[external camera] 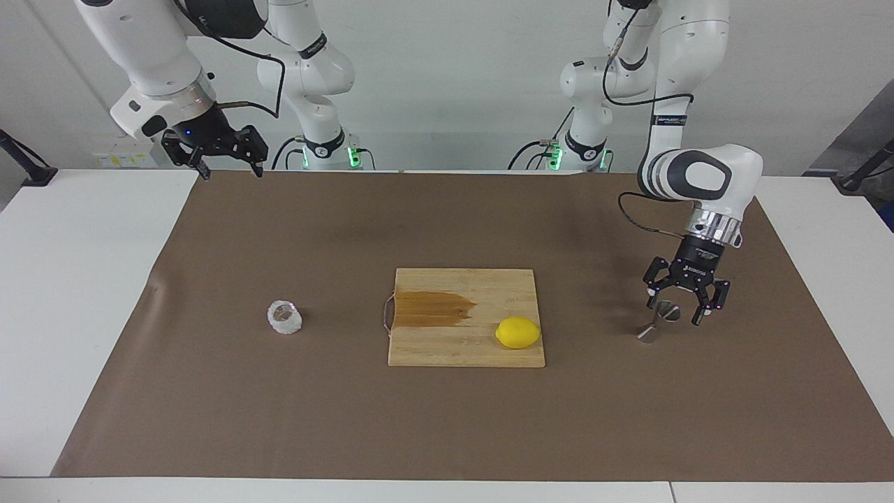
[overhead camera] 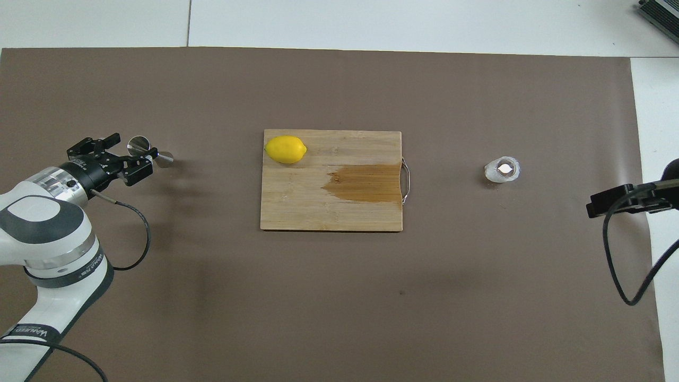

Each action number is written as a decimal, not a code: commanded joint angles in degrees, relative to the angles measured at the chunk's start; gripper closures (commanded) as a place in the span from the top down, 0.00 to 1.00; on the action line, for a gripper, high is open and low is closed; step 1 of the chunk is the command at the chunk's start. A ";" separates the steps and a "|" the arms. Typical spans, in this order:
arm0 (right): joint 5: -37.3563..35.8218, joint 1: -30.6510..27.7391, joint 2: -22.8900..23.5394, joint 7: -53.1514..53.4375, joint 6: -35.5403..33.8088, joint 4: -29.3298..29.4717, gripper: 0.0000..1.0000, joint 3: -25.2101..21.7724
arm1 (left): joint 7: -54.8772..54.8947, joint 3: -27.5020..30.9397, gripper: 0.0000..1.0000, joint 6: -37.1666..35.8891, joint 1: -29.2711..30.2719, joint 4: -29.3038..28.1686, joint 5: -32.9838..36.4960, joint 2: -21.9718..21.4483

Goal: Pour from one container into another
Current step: 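Close the left gripper around the small metal cup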

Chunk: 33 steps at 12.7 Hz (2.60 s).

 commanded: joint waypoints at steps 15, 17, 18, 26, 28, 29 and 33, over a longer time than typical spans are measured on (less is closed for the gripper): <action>1.26 -0.47 0.12 0.72 -0.22 0.44 1.00 0.15 | 1.76 0.25 0.82 2.13 -2.27 1.72 -3.27 1.01; 1.26 -0.47 0.12 0.72 -0.22 0.44 1.00 0.15 | 1.85 0.34 0.81 2.13 -2.27 1.46 -3.27 1.01; 1.26 -0.47 0.12 0.72 -0.22 0.44 1.00 0.15 | 1.76 0.34 0.81 2.13 -2.27 1.45 -3.27 1.01; 1.26 -0.47 0.12 0.72 -0.22 0.44 1.00 0.15 | 1.94 0.34 0.74 2.48 -2.27 0.75 -3.27 0.84; 1.26 -0.47 0.12 0.72 -0.22 0.44 1.00 0.15 | 1.94 0.34 0.74 2.48 -2.27 0.58 -3.27 0.84; 1.26 -0.47 0.12 0.72 -0.22 0.44 1.00 0.15 | 1.94 0.34 0.74 2.48 -2.27 0.57 -3.27 0.75; 1.26 -0.47 0.12 0.72 -0.22 0.44 1.00 0.15 | 2.20 0.43 0.74 2.30 -2.10 0.14 -3.27 0.57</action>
